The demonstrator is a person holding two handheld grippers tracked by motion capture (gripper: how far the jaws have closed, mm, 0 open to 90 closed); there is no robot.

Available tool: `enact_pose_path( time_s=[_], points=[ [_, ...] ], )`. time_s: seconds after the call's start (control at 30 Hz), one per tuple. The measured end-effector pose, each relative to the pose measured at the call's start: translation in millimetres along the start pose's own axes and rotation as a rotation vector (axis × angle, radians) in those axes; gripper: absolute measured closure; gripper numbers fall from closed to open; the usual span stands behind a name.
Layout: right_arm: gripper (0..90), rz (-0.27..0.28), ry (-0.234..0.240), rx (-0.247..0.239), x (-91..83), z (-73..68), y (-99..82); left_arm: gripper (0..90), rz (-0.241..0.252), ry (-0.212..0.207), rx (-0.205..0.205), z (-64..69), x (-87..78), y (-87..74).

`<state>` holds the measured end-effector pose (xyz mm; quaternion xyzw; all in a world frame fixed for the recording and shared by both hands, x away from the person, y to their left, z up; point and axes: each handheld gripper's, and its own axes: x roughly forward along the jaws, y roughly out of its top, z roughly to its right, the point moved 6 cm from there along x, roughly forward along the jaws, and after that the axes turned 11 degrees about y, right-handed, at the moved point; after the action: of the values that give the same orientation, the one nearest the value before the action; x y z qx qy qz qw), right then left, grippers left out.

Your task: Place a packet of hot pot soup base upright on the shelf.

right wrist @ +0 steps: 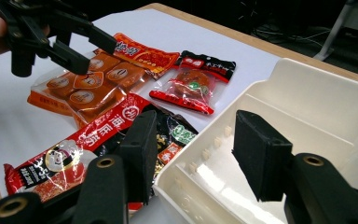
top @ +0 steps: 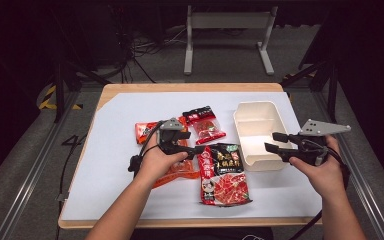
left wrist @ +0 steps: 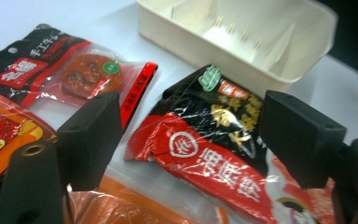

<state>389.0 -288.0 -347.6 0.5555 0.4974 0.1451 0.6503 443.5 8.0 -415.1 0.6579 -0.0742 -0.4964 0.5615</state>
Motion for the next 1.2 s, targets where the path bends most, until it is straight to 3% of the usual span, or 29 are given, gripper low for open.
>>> enact_pose_path(
  time_s=[0.07,0.1,0.13,0.2,0.3,0.57,0.8,0.97,1.2],
  points=[
    [49.6,0.000,-0.001,-0.002,-0.3,0.3,0.1,19.0,-0.031,0.067,0.084,-2.0,9.9,-2.7],
    [49.5,0.000,-0.001,-0.002,-0.5,1.0,0.1,18.1,-0.039,0.081,0.102,-1.9,14.1,-3.7],
    [49.5,0.003,-0.003,0.001,-0.5,1.7,0.1,18.1,-0.044,0.070,0.096,-1.1,18.6,-4.4],
    [49.3,0.002,-0.011,0.002,-0.8,2.9,-0.1,18.0,-0.046,0.022,0.043,-1.0,25.6,-4.3],
    [49.3,0.004,-0.006,-0.003,-1.5,1.9,0.3,19.1,-0.053,-0.007,-0.018,-3.7,34.1,-5.2],
    [48.8,0.007,-0.007,-0.008,-1.9,0.5,1.4,27.1,-0.137,-0.006,-0.036,-8.9,53.1,-15.8],
    [48.4,0.001,-0.006,-0.005,0.2,1.7,0.2,31.5,-0.192,-0.005,-0.058,-11.2,57.0,-20.2],
    [48.1,0.000,-0.001,-0.006,1.3,0.6,0.4,34.4,-0.263,0.012,-0.058,-12.6,61.9,-26.0],
    [47.5,0.001,-0.001,-0.002,1.7,1.0,0.1,43.2,-0.313,-0.017,-0.054,-10.4,66.2,-29.6]
  ],
)
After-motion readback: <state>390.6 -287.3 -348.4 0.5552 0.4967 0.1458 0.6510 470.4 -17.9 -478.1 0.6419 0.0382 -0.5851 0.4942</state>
